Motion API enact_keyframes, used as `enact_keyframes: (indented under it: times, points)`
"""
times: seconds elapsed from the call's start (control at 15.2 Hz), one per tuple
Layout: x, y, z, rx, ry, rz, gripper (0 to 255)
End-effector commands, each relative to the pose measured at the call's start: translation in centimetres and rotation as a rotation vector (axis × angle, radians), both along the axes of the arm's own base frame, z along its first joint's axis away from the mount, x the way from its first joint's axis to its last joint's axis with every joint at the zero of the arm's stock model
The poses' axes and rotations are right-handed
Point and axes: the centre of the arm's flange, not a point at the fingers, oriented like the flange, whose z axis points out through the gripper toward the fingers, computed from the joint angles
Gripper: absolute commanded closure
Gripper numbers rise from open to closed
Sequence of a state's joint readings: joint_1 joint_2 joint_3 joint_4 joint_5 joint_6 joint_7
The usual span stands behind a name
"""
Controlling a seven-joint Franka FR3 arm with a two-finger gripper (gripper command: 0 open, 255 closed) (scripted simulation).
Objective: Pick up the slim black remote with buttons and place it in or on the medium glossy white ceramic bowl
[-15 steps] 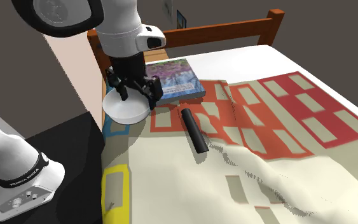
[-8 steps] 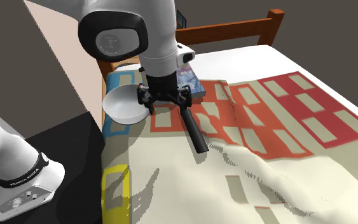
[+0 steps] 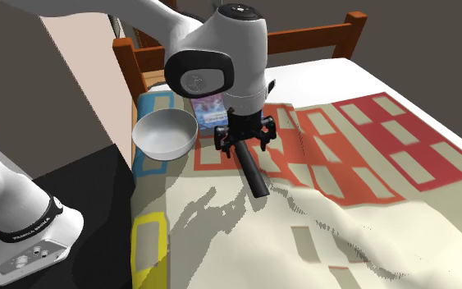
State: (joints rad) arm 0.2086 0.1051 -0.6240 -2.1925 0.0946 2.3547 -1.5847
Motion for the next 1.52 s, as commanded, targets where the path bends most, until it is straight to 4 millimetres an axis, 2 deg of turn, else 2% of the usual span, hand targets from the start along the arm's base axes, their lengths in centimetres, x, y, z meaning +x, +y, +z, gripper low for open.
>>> enact_keyframes:
  times: [0.0,0.4,0.86,0.92,1.45]
  points:
    - [0.5,-0.1,-1.0,-0.001,-0.003,0.021,0]
    - [0.7,-0.2,-3.9,-0.001,-0.003,0.021,0]
    - [0.7,-0.2,-3.9,-0.001,-0.003,0.021,0]
    - [0.7,-0.2,-3.9,-0.001,-0.003,0.021,255]
    - [0.8,-0.2,-4.0,-0.001,-0.003,0.021,255]
